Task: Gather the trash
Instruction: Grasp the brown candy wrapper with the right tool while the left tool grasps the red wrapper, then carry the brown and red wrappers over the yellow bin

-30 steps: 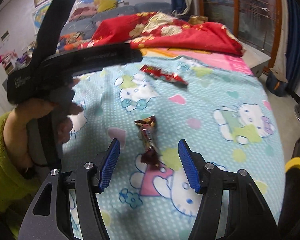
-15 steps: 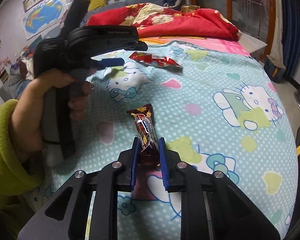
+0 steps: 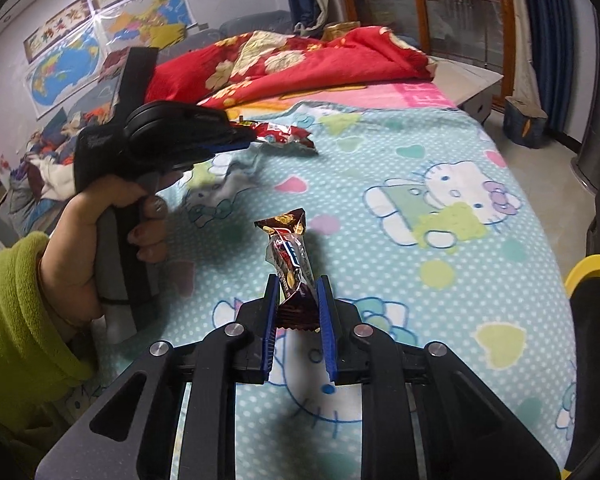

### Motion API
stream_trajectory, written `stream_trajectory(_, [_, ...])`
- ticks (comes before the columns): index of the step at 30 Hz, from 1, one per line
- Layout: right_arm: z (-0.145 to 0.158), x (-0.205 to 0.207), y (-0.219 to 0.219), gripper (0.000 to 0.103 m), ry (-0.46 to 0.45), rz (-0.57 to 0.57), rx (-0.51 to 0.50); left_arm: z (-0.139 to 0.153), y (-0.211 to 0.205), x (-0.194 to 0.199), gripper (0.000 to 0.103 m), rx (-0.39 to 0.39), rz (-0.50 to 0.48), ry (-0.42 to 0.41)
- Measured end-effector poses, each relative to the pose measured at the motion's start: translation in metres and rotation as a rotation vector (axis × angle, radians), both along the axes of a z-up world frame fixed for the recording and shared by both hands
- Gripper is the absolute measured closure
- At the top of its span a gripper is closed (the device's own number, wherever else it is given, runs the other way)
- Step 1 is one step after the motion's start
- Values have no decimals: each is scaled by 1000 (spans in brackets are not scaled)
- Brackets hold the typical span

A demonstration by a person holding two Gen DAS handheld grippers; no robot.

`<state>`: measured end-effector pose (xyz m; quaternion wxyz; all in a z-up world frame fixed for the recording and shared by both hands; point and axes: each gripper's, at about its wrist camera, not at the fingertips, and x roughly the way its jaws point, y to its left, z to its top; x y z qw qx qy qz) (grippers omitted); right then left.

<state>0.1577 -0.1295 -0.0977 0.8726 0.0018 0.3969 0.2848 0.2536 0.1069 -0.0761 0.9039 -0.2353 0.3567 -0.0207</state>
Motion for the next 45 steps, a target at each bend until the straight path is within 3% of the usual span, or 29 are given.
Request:
stream_trajectory(7, [11, -3, -14, 85, -17, -33, 24, 14, -11, -6, 103, 47, -22, -40])
stream_trajectory(8, [13, -4, -16, 85, -22, -37, 27, 16, -9, -7, 97, 48, -3, -47])
stream_trajectory(9, [16, -5, -18, 85, -28, -40, 31, 16, -4, -5, 75, 34, 11, -43])
stream_trajectory(11, [23, -7, -23, 85, -44, -51, 39, 15, 3, -1, 60, 15, 40, -29])
stream_trajectory(20, [50, -13, -64, 85, -147, -139, 47, -6, 15, 41, 61, -43, 109, 104])
stream_trajectory(22, [54, -15, -74, 85, -166, -162, 35, -12, 14, 47, 65, -45, 129, 122])
stream_trajectory(24, [55, -15, -87, 85, -176, -192, 29, -14, 12, 50, 80, -26, 138, 129])
stream_trajectory(25, [54, -15, -93, 85, -176, -208, 28, -14, 9, 51, 82, -13, 138, 130])
stream_trajectory(29, [51, -11, -121, 85, -172, -275, 25, -7, -7, 47, 96, 14, 94, 104])
stream_trajectory(45, [51, -12, -169, 85, -178, -398, 28, 49, -109, 0, 98, 71, -184, -73])
